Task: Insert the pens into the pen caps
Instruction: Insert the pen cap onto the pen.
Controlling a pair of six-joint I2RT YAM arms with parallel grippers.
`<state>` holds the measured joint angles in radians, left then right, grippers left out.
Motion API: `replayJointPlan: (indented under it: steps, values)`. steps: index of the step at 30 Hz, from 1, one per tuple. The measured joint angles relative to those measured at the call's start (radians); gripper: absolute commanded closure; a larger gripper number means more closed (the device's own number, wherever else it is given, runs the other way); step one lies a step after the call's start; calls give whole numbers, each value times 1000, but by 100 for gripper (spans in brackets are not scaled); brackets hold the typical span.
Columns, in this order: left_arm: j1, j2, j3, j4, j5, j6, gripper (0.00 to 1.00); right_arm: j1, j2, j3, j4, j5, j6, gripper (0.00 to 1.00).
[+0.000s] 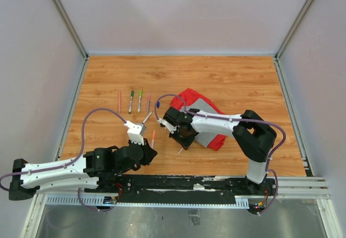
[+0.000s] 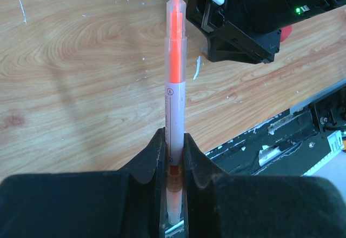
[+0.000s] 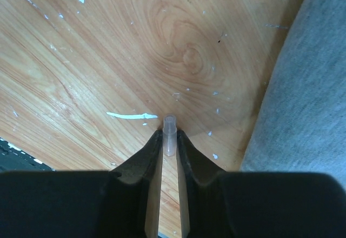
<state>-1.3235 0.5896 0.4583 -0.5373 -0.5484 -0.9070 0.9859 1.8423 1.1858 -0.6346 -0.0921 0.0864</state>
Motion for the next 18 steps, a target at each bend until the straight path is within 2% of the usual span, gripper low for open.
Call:
replayJointPlan:
  steps: [2,8,13,18]
  values:
    - [0,-6,0,-5,-3,-5,99,0,0,-1,3,0,5,92]
    - [0,-49,0,-8,-13,-14,99,0,-54,-66,69,18,33,95]
    - [0,-123,-24,14,-20,-5,100,0,-214,-247,175,48,73,98]
    - [0,-126,-39,55,-26,60,99,-5,-489,-444,254,59,124,99]
